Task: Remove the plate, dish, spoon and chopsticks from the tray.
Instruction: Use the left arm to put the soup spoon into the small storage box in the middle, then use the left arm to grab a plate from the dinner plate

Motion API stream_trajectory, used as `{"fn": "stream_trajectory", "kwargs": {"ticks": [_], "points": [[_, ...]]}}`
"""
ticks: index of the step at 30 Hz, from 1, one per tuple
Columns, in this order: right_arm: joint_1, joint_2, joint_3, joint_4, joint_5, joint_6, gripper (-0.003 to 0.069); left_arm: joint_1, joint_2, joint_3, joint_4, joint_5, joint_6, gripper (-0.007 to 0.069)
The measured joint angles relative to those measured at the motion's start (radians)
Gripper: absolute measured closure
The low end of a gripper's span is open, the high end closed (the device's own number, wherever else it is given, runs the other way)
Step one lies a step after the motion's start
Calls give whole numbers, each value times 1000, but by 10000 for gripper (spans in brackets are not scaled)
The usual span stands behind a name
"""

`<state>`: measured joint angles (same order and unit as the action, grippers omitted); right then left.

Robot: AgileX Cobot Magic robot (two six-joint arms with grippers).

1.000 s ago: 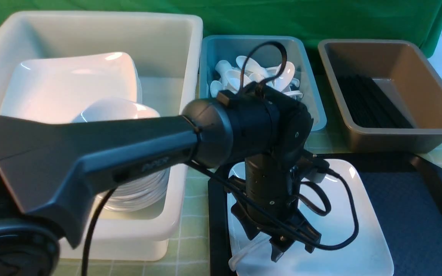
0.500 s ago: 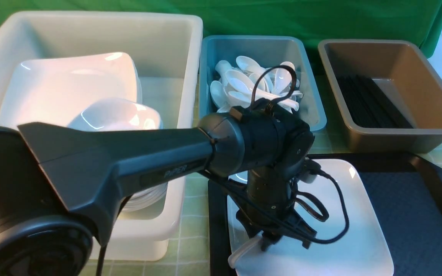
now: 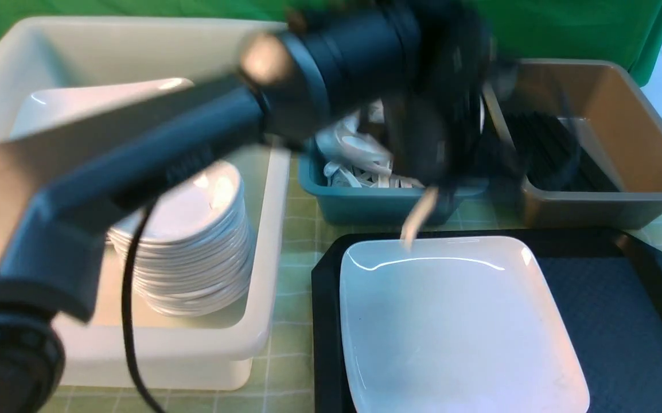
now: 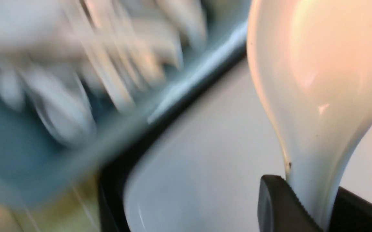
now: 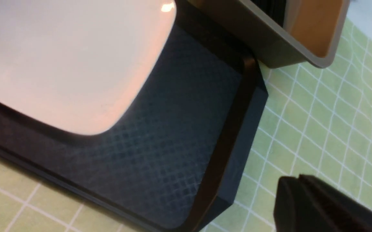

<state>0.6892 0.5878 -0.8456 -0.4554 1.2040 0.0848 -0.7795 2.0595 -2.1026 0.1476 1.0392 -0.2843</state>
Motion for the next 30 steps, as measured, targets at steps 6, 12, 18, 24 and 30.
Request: {"fn": "stream_trajectory", "kwargs": {"ticks": [6, 12, 18, 24, 30], "points": [[0, 0, 0, 8, -6, 0, 655, 143, 156, -250, -53, -78, -2, 553], [0, 0, 0, 8, -7, 0, 653, 202, 266, -286, -76, -148, -12, 422], [0, 0, 0, 8, -7, 0, 650, 212, 282, -295, -139, -109, 2, 167], [0, 0, 1, 9, -6, 0, 650, 212, 217, -388, -148, 86, 5, 118], [0, 0, 1, 9, -2, 0, 650, 212, 70, -448, -193, 164, 80, 480]]}}
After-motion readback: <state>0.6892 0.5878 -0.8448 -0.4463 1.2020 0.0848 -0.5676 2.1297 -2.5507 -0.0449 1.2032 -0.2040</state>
